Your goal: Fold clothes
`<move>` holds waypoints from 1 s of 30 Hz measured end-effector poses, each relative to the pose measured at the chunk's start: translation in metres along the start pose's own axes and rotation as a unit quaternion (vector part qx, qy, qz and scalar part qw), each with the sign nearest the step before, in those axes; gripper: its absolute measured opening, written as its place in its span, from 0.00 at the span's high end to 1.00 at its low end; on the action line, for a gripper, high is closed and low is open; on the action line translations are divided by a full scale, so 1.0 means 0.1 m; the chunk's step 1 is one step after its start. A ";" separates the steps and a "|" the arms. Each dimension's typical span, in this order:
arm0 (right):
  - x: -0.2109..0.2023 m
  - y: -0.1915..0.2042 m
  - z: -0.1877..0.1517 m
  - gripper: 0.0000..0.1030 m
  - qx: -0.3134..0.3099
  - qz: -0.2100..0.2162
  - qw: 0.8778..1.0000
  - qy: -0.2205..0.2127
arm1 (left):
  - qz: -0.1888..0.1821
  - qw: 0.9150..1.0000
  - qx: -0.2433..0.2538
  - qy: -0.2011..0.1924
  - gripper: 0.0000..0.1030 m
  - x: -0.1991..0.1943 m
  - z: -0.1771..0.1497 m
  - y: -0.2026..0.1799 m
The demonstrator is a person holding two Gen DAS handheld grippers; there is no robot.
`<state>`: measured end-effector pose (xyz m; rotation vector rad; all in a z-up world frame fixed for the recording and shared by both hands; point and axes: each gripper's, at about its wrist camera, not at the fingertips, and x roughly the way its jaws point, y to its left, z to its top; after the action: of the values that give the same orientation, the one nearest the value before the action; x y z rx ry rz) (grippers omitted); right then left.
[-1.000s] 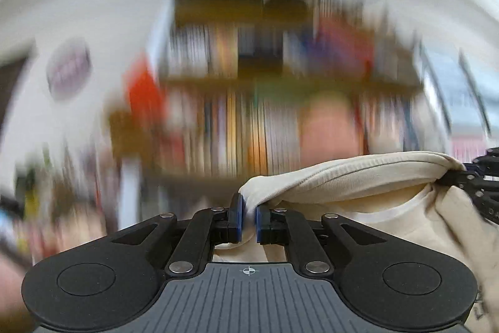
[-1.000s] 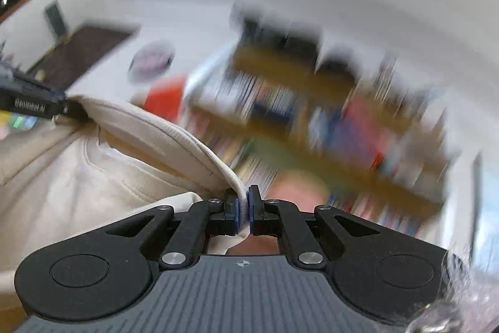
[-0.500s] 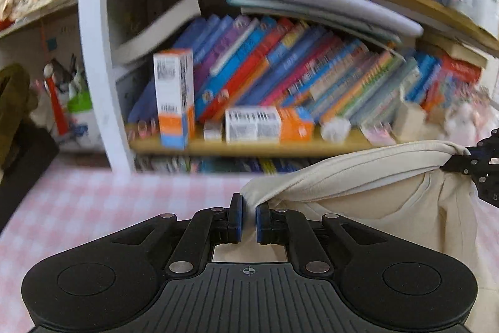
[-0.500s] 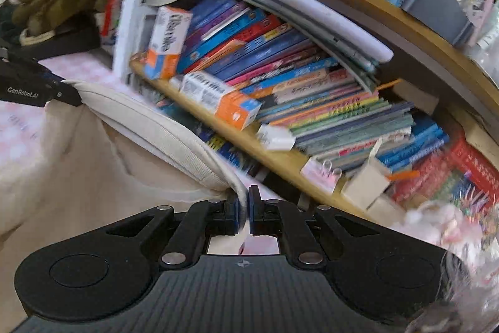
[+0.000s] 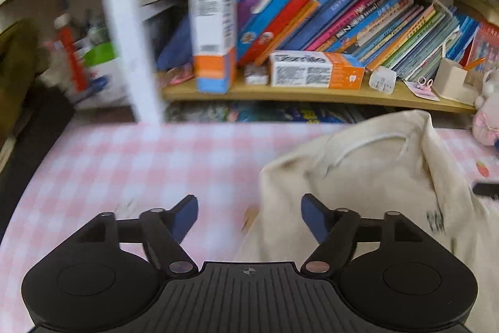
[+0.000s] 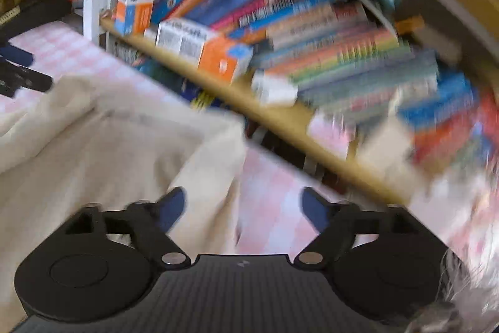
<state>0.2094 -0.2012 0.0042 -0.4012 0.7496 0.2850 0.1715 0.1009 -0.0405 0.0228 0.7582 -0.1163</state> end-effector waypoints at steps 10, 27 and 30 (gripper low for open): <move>-0.73 0.58 -0.94 0.00 0.078 -0.013 0.997 0.011 | 0.046 0.997 0.056 -0.010 0.23 -0.79 -0.95 -0.24; -1.22 1.35 -1.35 0.31 0.008 0.080 0.997 -0.012 | 0.105 0.983 0.146 0.019 0.40 -0.97 -1.32 -0.74; -1.21 1.41 -1.37 0.35 0.004 0.082 0.997 0.001 | 0.103 0.985 0.135 0.024 0.59 -0.91 -1.28 -0.65</move>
<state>-0.0123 -0.1511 -0.0366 -0.3329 0.7869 0.4363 0.0110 0.0535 -0.0694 0.3626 0.7798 -0.0199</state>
